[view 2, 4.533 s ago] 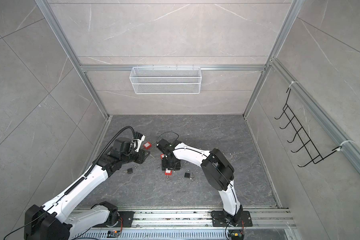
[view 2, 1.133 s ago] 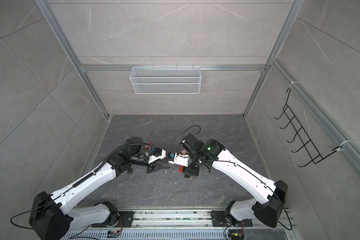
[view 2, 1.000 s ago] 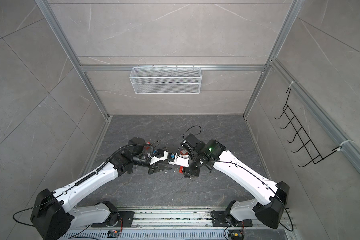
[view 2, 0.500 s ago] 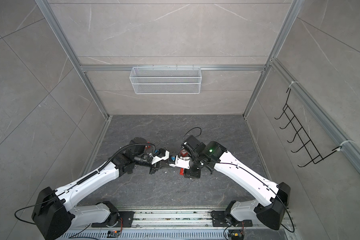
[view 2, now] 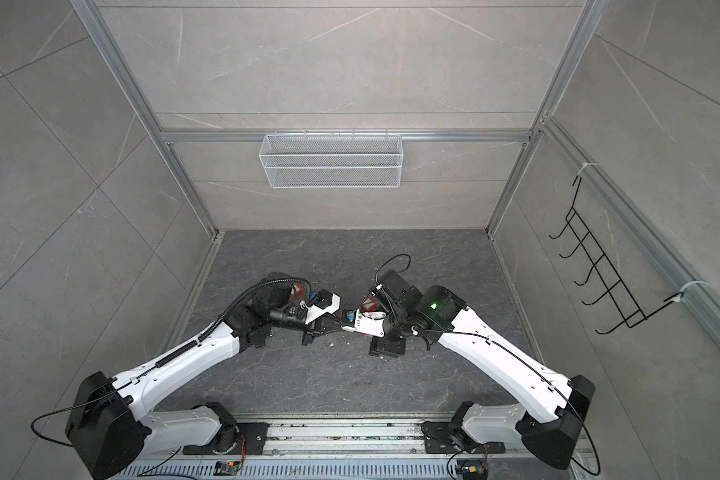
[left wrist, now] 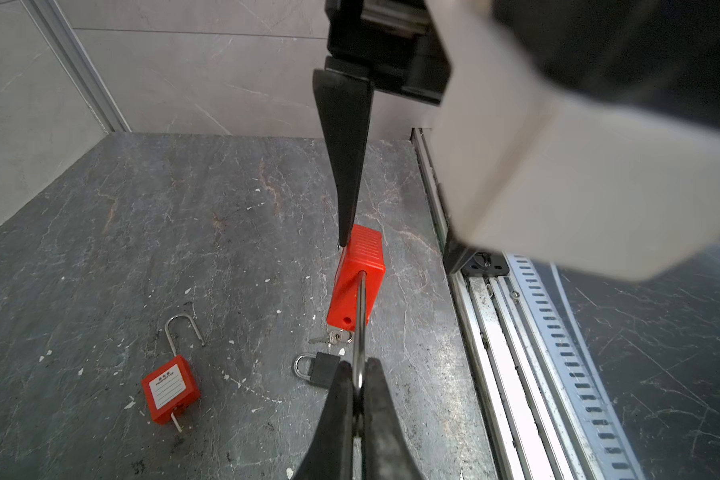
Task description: Lock with the key
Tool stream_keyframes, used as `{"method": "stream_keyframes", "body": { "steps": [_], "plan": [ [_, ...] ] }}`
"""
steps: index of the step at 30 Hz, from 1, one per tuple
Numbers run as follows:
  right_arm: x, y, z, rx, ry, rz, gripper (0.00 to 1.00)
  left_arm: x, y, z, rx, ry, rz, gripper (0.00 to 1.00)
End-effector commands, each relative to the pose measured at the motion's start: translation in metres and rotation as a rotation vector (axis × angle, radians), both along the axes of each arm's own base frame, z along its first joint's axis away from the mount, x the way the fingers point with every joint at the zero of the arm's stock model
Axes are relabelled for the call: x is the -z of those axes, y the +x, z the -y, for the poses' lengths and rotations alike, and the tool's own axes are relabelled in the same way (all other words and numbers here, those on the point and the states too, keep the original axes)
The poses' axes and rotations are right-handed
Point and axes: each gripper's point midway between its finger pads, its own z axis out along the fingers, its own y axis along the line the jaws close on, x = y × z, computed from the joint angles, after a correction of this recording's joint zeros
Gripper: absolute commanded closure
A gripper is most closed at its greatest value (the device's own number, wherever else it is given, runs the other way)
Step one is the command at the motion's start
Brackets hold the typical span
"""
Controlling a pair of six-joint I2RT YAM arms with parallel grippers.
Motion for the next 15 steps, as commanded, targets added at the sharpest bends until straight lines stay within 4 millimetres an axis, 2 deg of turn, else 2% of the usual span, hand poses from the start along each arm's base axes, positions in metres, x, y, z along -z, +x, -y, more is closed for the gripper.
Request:
{"method": "stream_keyframes", "body": {
  "steps": [1, 5, 15],
  "plan": [
    [-0.002, -0.010, 0.013, 0.006, -0.007, -0.022, 0.39, -0.031, -0.010, 0.004, 0.057, -0.120, 0.020, 1.00],
    [0.000, -0.011, 0.020, 0.009, -0.031, -0.026, 0.44, -0.035, -0.015, 0.004, 0.079, -0.145, 0.001, 1.00],
    [0.000, -0.009, 0.012, -0.024, -0.020, -0.043, 0.54, -0.037, -0.030, 0.003, 0.115, -0.155, 0.006, 1.00]
  ]
}}
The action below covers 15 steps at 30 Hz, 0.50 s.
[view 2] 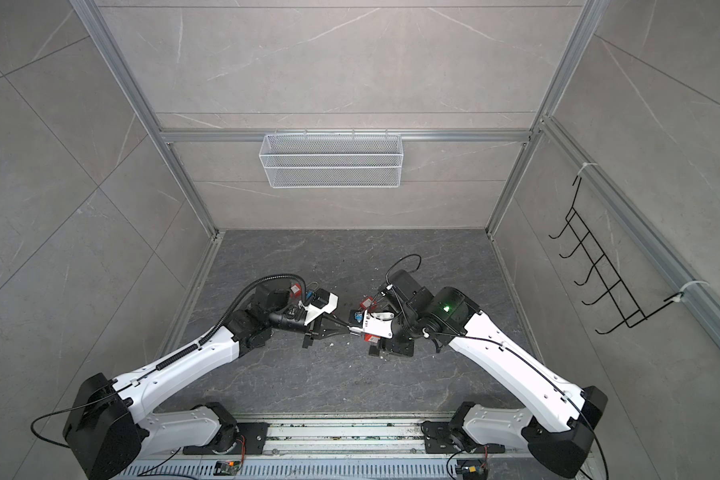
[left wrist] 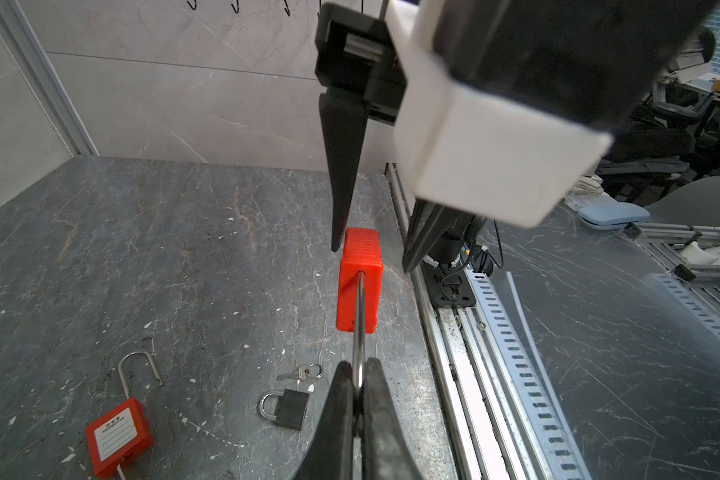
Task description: Lock with the key
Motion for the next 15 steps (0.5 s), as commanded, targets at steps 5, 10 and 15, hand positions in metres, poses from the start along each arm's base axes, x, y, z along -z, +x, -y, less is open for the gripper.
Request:
{"method": "stream_keyframes", "body": {
  "steps": [5, 10, 15],
  "plan": [
    [0.004, -0.001, -0.001, -0.023, -0.015, -0.028, 0.56, -0.025, -0.016, 0.001, 0.060, -0.082, 0.065, 1.00],
    [-0.001, -0.009, -0.006, -0.048, 0.022, -0.059, 0.69, -0.024, -0.016, 0.001, 0.051, -0.079, 0.080, 1.00],
    [0.000, -0.016, -0.008, -0.045, 0.031, -0.108, 0.88, -0.024, -0.013, 0.002, 0.042, -0.081, 0.085, 1.00]
  ]
}}
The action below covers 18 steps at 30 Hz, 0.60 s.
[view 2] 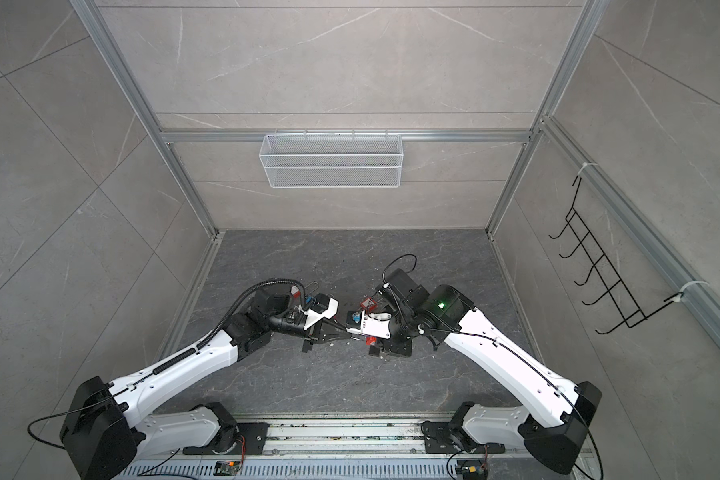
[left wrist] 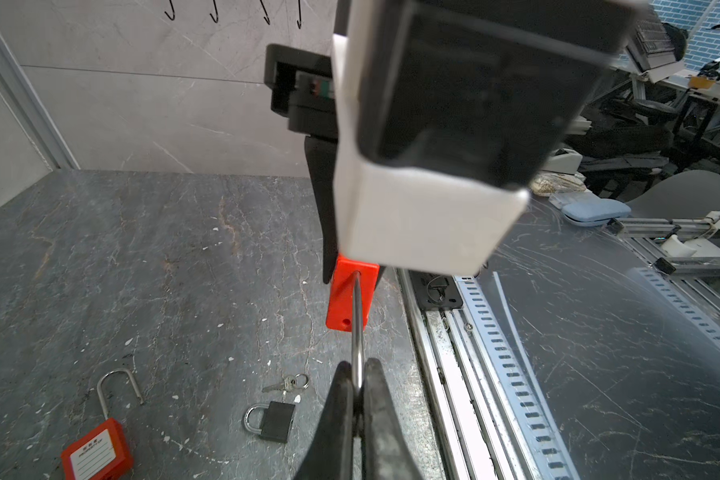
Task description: Lock with the key
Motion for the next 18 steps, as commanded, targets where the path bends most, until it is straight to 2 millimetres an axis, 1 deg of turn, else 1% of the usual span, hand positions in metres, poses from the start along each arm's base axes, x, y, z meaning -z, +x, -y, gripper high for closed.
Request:
{"method": "stream_keyframes", "body": {
  "steps": [1, 6, 9, 14, 18],
  "plan": [
    [-0.005, -0.011, -0.004, -0.020, 0.024, -0.059, 0.88, -0.021, -0.004, 0.001, 0.018, -0.068, 0.073, 1.00],
    [-0.016, -0.019, -0.016, -0.050, 0.103, -0.093, 0.91, -0.019, -0.005, 0.007, 0.008, -0.073, 0.108, 1.00],
    [-0.021, -0.021, -0.022, -0.062, 0.133, -0.111, 0.92, -0.017, -0.010, 0.014, 0.011, -0.073, 0.144, 1.00],
    [-0.027, -0.010, -0.029, -0.068, 0.169, -0.048, 0.92, -0.015, -0.016, 0.025, 0.031, -0.086, 0.104, 1.00],
    [-0.033, -0.003, -0.036, -0.081, 0.214, 0.012, 0.94, -0.013, -0.015, 0.029, 0.027, -0.097, 0.057, 1.00]
  ]
}}
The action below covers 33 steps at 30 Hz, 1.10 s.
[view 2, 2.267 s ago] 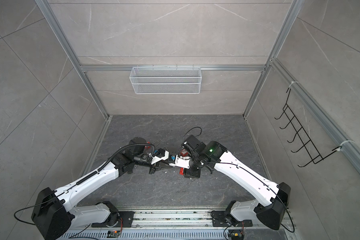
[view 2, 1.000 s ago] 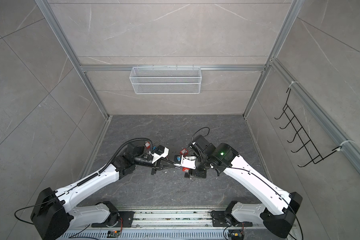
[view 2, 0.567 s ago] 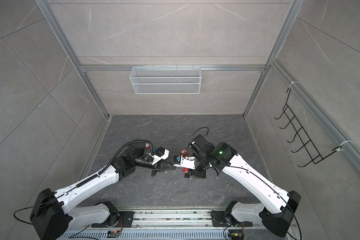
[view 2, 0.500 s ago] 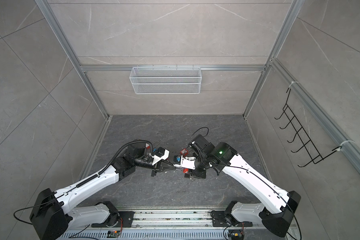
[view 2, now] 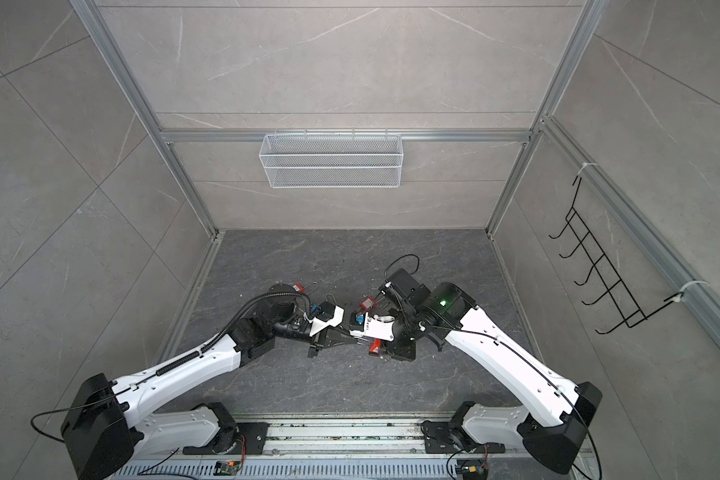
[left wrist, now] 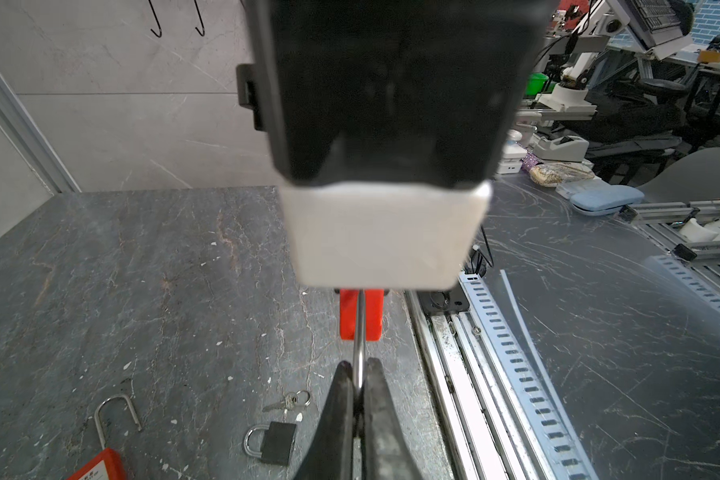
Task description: Lock with the key
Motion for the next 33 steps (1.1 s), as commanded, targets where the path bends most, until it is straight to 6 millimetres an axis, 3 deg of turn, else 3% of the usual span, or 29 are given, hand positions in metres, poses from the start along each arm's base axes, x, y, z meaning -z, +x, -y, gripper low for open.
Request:
{"method": "stream_keyframes", "body": {
  "steps": [1, 7, 13, 17, 23, 28, 33],
  "plan": [
    [-0.033, 0.010, -0.037, -0.066, 0.203, 0.095, 0.94, -0.017, 0.000, 0.011, 0.001, -0.074, 0.002, 1.00],
    [-0.033, 0.007, -0.042, -0.079, 0.223, 0.068, 0.95, -0.016, -0.004, 0.009, 0.023, -0.055, 0.000, 1.00],
    [-0.047, 0.019, -0.055, -0.065, 0.294, 0.113, 0.96, -0.007, -0.004, 0.011, 0.031, -0.031, -0.014, 1.00],
    [-0.041, 0.020, -0.061, -0.064, 0.301, 0.089, 0.94, -0.002, -0.001, 0.013, 0.017, -0.025, -0.012, 1.00],
    [-0.013, 0.018, -0.033, -0.005, 0.154, 0.076, 0.76, -0.014, 0.010, -0.002, -0.034, -0.028, 0.030, 1.00],
    [-0.015, 0.015, -0.007, 0.069, 0.130, 0.122, 0.51, -0.023, 0.022, -0.021, -0.081, -0.027, 0.064, 1.00],
    [-0.018, 0.007, 0.019, 0.113, 0.095, 0.138, 0.48, -0.028, 0.024, -0.029, -0.094, -0.015, 0.087, 1.00]
  ]
}}
